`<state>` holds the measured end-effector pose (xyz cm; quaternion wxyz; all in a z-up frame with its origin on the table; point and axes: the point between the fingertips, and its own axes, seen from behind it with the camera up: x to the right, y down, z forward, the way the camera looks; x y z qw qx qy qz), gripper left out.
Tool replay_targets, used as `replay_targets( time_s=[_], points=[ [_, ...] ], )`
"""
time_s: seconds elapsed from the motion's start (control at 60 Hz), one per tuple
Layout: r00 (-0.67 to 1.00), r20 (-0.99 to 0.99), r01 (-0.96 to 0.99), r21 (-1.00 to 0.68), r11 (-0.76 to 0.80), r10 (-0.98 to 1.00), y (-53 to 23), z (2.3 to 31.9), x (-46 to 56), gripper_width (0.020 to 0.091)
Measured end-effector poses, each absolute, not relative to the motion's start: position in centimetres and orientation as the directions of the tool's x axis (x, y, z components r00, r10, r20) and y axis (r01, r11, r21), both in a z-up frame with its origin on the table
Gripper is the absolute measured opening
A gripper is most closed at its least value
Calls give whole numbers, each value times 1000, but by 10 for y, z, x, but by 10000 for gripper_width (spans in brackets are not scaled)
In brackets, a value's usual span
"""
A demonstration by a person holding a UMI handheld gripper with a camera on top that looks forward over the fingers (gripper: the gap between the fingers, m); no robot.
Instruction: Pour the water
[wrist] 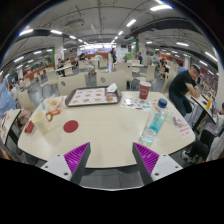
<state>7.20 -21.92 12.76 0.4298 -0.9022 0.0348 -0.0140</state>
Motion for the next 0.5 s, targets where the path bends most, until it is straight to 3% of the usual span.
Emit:
replay_targets(
  time_s=[0.217, 0.5],
  points=[
    [989, 15, -77, -789, -610, -144, -208, 85, 183, 853],
    [988, -10, -95, -831, -547, -156, -132, 59, 249, 849]
  ],
)
